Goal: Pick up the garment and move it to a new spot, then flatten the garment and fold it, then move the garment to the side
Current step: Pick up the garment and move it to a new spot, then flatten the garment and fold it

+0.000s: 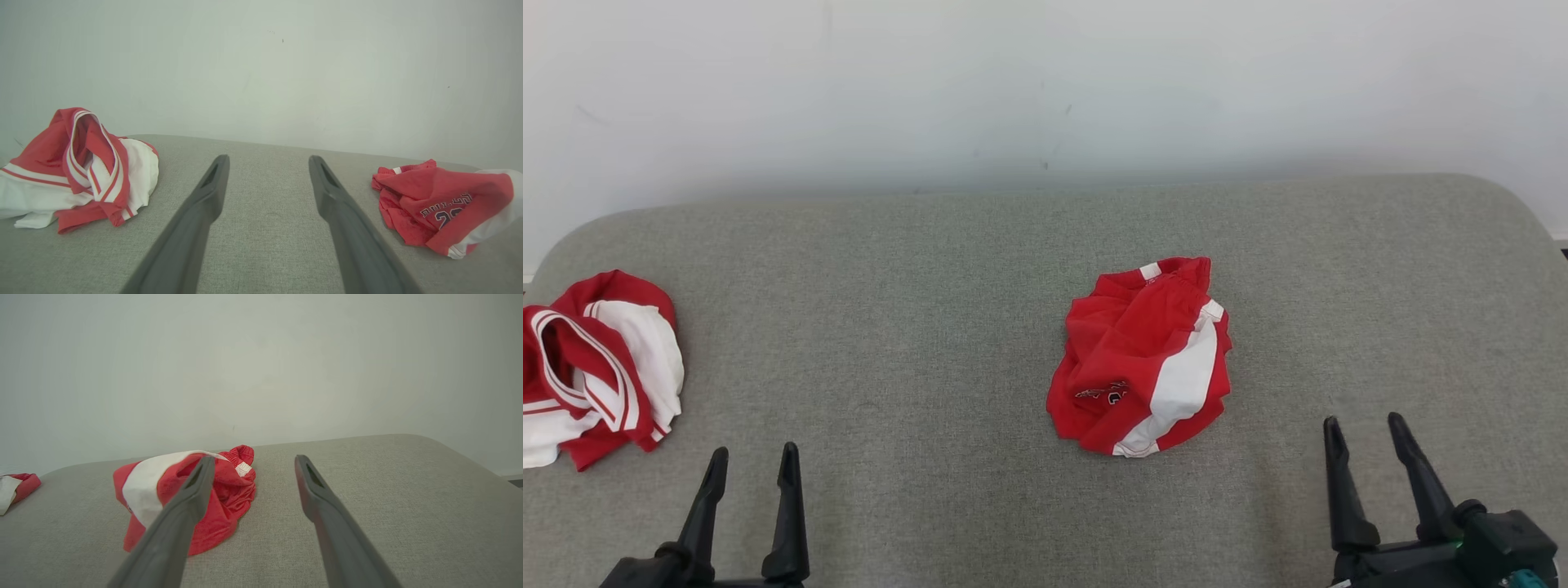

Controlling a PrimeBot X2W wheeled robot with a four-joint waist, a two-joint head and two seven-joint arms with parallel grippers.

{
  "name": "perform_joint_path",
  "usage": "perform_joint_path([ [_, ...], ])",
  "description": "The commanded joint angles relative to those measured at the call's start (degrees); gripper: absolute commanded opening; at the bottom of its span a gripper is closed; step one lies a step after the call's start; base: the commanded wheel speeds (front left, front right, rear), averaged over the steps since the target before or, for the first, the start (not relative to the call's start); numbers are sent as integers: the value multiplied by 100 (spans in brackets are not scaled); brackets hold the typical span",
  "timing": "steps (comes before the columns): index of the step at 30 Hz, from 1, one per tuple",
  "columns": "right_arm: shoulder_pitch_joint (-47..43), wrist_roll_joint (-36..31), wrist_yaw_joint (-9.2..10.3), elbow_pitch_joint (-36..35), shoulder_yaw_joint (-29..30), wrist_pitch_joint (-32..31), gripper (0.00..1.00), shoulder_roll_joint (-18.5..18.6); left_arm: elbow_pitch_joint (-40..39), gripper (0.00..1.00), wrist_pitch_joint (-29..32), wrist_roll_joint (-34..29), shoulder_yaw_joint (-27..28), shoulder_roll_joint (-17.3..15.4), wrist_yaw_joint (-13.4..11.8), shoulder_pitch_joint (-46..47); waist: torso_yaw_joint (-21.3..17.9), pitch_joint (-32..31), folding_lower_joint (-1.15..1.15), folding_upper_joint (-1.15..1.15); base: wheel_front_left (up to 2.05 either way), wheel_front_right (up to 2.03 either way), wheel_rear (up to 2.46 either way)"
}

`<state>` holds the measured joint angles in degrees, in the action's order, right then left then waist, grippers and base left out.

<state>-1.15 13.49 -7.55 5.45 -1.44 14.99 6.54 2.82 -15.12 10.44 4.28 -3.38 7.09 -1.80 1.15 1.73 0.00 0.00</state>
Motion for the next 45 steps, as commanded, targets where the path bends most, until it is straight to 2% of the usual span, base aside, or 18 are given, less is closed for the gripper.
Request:
perform_joint_path([
  [1,-30,29,13,48,-73,27,100,-4,17,100,-5,-12,49,19,21,-33,2,-7,0,0,0,0,0],
  [13,7,113,13,219,-299,28,100,21,79,100,-5,-50,137,45,28,17,46,-25,0,0,0,0,0],
  [35,-9,117,13,241,-292,28,100,15,150,100,-5,0,94,50,31,19,86,5,0,0,0,0,0],
  [41,308,169,13,324,-198,28,100,194,175,100,-5,46,-34,50,30,153,175,134,0,0,0,0,0],
  [45,718,263,13,624,-268,-60,100,409,205,100,-5,102,-150,49,24,233,301,241,0,0,0,0,0],
])
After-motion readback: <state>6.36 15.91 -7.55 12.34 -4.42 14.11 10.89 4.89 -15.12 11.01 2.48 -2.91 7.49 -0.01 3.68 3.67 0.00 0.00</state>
